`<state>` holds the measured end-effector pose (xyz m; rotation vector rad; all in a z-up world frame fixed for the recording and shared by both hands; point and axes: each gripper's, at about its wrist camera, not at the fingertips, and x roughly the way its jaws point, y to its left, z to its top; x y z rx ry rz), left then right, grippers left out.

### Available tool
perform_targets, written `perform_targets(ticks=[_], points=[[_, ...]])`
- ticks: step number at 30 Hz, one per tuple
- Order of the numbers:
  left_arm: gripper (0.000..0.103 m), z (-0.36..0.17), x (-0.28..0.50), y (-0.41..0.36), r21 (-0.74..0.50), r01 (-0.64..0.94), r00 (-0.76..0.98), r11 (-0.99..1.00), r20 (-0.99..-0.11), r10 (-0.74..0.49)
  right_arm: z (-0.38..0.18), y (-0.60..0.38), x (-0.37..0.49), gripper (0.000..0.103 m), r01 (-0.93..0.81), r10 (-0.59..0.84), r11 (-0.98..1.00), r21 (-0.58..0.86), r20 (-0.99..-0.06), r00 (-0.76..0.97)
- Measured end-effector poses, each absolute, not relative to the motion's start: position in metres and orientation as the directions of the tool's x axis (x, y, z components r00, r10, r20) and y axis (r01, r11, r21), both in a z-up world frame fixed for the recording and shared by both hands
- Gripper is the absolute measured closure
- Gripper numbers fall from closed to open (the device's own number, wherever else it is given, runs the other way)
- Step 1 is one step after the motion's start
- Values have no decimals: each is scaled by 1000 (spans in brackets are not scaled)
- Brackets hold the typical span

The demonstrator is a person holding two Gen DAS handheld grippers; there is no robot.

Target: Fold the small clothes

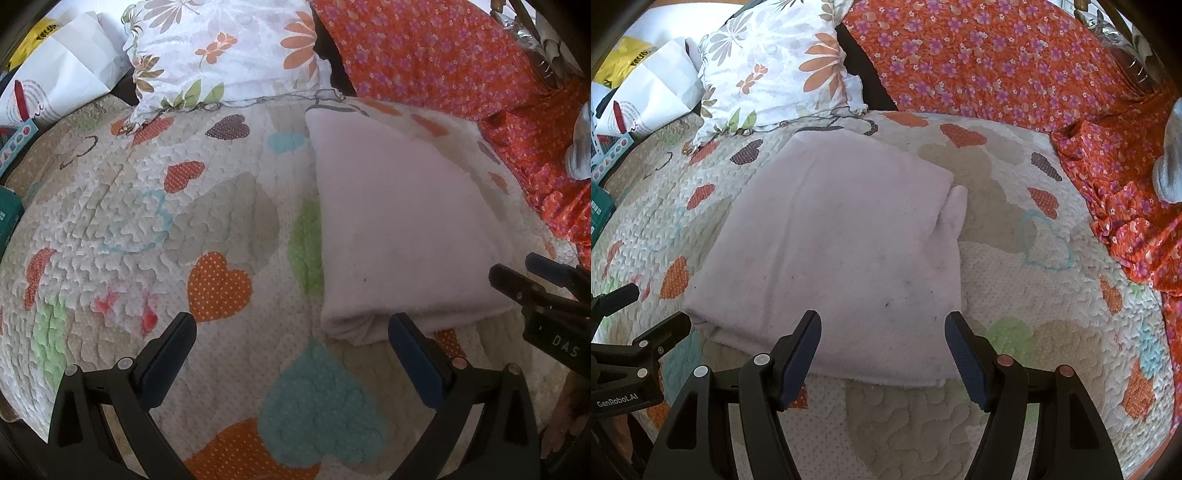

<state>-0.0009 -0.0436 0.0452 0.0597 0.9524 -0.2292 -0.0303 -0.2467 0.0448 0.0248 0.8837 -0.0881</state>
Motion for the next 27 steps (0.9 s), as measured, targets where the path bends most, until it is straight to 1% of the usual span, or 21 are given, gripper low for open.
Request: perform_targets(ticks=[27], points=[[0,41,-2,-42,-63,217,538,974,-825,-173,42,-243,-32,28,71,-63,997,-24,-777,626]])
